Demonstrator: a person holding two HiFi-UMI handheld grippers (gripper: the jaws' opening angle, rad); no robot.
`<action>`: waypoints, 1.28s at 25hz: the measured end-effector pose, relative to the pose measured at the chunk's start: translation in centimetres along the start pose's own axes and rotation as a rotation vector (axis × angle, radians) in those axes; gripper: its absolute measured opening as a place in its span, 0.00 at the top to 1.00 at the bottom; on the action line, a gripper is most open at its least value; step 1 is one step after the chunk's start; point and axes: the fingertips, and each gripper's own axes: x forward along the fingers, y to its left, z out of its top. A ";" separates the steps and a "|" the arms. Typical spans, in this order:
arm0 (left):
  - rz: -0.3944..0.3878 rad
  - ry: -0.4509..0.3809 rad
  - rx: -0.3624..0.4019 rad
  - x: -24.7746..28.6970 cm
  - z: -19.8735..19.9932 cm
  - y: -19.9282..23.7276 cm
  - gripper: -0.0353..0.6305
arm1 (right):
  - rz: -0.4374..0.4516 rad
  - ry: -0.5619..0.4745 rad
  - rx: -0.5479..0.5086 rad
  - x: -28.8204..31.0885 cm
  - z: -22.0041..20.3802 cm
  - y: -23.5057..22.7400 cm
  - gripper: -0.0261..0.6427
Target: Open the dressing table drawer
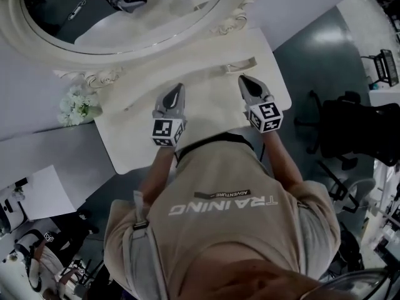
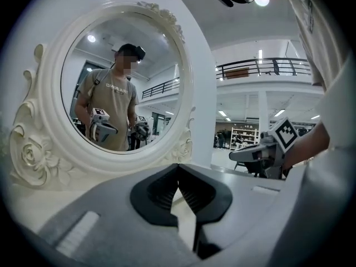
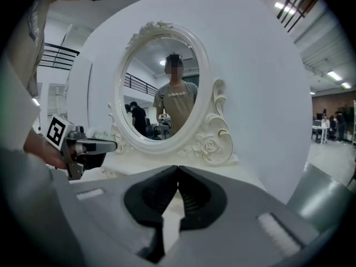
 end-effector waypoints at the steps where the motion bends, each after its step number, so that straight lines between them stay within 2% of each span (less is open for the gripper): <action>1: 0.014 -0.008 -0.002 0.0 0.5 0.0 0.94 | 0.014 -0.011 -0.009 -0.4 0.8 0.1 0.96; 8: 0.049 -0.034 0.032 -2.2 3.7 -0.8 0.94 | 0.109 -0.099 -0.065 -1.6 6.0 2.3 0.95; 11: 0.100 -0.035 0.050 -3.3 4.3 0.1 0.94 | 0.142 -0.127 -0.086 -0.8 7.8 2.7 0.95; 17: 0.181 -0.068 0.031 -4.8 5.9 0.7 0.94 | 0.178 -0.134 -0.073 -0.1 9.1 1.9 0.96; 21: 0.217 -0.066 0.021 -5.7 5.6 0.9 0.94 | 0.214 -0.119 -0.068 0.2 9.0 2.3 0.96; 25: 0.249 -0.061 0.014 -6.7 4.9 1.4 0.94 | 0.235 -0.140 -0.131 0.3 10.5 2.7 0.96; 32: 0.251 -0.013 0.014 -7.9 3.6 1.6 0.94 | 0.221 -0.154 -0.135 -0.3 11.2 2.5 0.96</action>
